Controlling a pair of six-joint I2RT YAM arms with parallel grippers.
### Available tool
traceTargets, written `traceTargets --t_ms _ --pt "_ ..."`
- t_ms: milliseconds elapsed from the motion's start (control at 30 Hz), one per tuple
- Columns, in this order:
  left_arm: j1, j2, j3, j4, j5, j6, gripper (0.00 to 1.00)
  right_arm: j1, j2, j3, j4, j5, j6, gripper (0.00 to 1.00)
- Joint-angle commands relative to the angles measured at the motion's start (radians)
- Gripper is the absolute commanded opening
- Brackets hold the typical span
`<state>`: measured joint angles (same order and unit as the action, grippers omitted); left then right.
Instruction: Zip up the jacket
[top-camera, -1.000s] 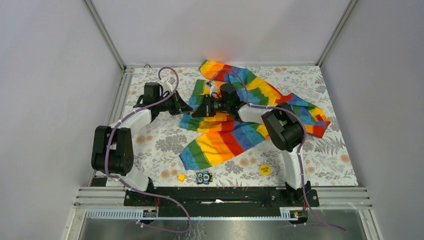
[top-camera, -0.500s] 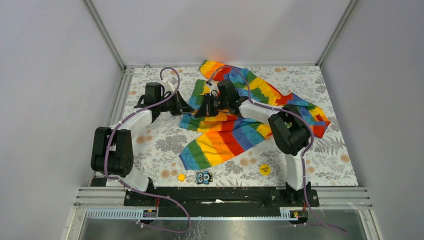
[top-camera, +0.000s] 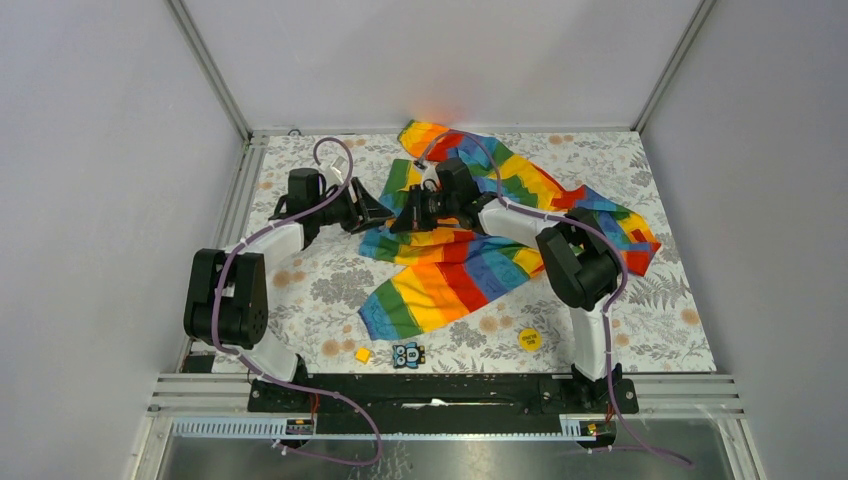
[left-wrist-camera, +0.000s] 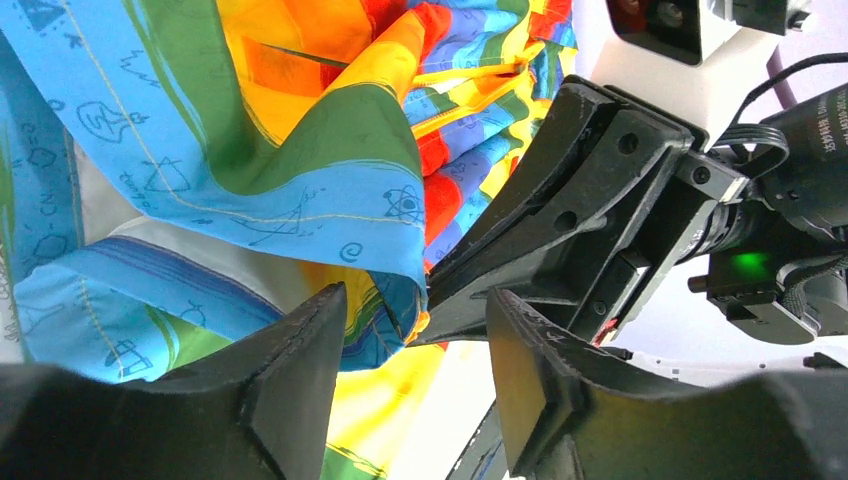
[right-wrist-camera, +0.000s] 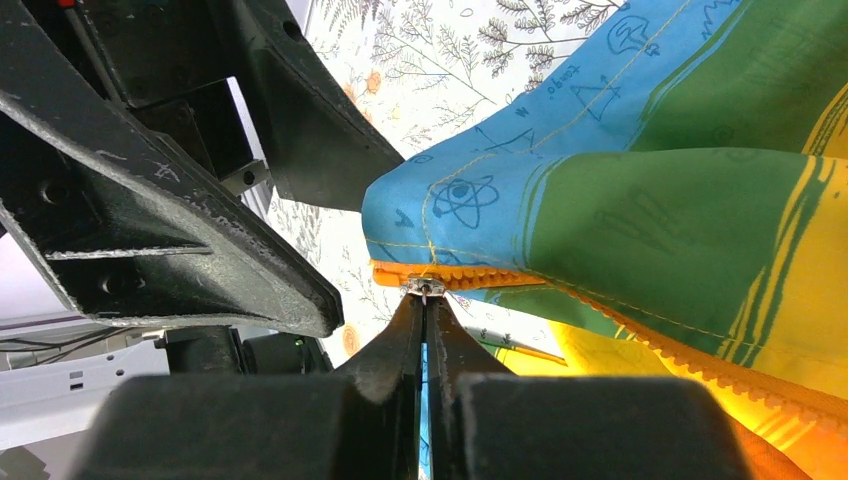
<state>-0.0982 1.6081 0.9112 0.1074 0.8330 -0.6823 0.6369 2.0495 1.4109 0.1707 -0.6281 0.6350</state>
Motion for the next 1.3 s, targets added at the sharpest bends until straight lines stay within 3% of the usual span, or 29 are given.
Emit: traceTargets --t_ms 0,133,367,533,633,800,900,1033,1167,1267 --pt "-0.005 -0.016 -0.014 0.064 -0.056 -0.022 0.56 0.020 0.017 0.049 0.033 0.005 0.006 0.00" --pt "-0.017 -0.022 -0.012 0.066 -0.111 -0.032 0.55 0.031 0.014 0.057 0.021 0.020 -0.005 0.00" --pt "-0.035 -0.019 0.010 0.016 -0.159 -0.001 0.38 0.045 -0.001 0.073 -0.029 0.056 -0.021 0.00" --pt "-0.038 -0.023 0.011 -0.004 -0.144 0.020 0.19 0.049 0.002 0.108 -0.104 0.079 -0.046 0.00" --pt "-0.038 -0.047 0.023 -0.039 -0.167 0.067 0.00 0.047 0.018 0.166 -0.262 0.126 -0.093 0.00" --pt "-0.035 -0.107 0.044 -0.140 -0.191 0.223 0.00 0.014 0.110 0.415 -0.776 0.420 -0.413 0.00" --pt "-0.031 -0.145 0.032 -0.153 -0.205 0.250 0.00 -0.078 0.133 0.403 -0.892 0.507 -0.486 0.00" --pt "-0.034 -0.125 0.034 -0.123 -0.155 0.233 0.00 -0.024 0.028 0.284 -0.753 0.377 -0.493 0.00" --pt "-0.035 -0.122 0.037 -0.118 -0.155 0.235 0.00 -0.029 0.031 0.268 -0.715 0.370 -0.455 0.00" --pt "-0.036 -0.119 0.037 -0.111 -0.125 0.212 0.00 -0.050 0.007 0.227 -0.606 0.208 -0.441 0.00"
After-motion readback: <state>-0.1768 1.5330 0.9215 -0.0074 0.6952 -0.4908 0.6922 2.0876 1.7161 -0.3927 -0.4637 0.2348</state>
